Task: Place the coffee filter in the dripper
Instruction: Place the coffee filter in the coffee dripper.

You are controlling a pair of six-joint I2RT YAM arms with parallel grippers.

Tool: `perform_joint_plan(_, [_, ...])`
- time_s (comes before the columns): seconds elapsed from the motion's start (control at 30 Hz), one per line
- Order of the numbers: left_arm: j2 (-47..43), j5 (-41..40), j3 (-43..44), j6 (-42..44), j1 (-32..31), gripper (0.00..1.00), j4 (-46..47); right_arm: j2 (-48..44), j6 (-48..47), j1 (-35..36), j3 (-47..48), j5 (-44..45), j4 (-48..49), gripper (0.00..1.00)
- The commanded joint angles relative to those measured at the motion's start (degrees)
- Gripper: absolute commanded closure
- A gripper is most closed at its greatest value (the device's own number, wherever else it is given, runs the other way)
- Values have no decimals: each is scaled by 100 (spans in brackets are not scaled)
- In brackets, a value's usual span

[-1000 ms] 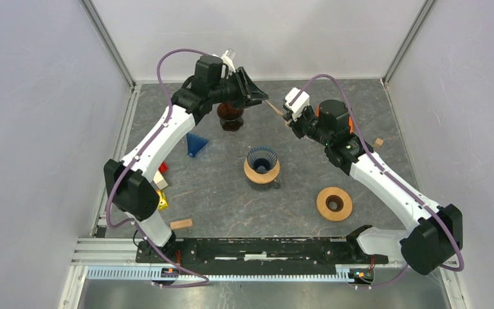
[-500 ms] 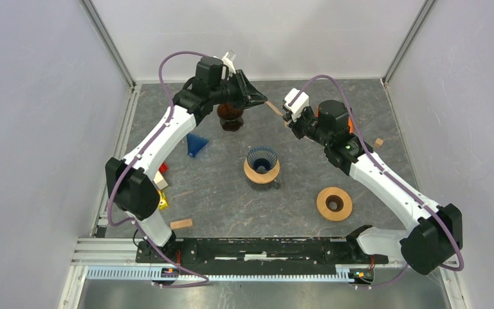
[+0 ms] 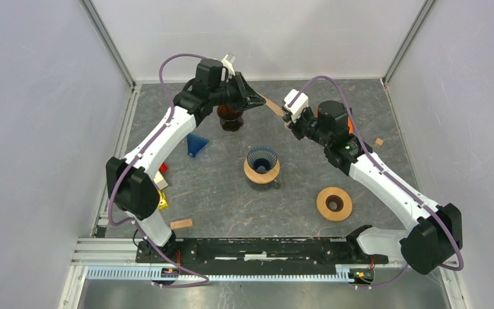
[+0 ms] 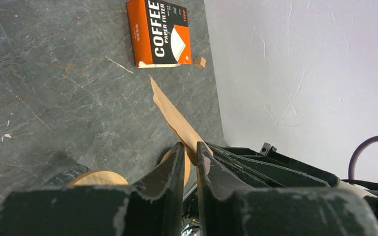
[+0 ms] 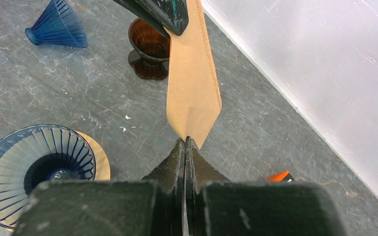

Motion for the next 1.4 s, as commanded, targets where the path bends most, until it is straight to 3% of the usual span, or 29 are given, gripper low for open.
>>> perform_joint_plan(0.0, [-116,191,-48,-219,50,79,312,12,-35,26,-3,15,215,100])
perform_joint_plan(0.57, [-197,327,-245,-249,57,76,508,26,-62,26,-32,49,216,100])
perform_joint_plan(1.1, [-326,340,-346,-267,77,62,555,48,-123,26,-83,102,218,100])
perform_joint_plan(1.37, [-419,351,-460,-306,79,61,587,83,-146,26,-87,119,219,100])
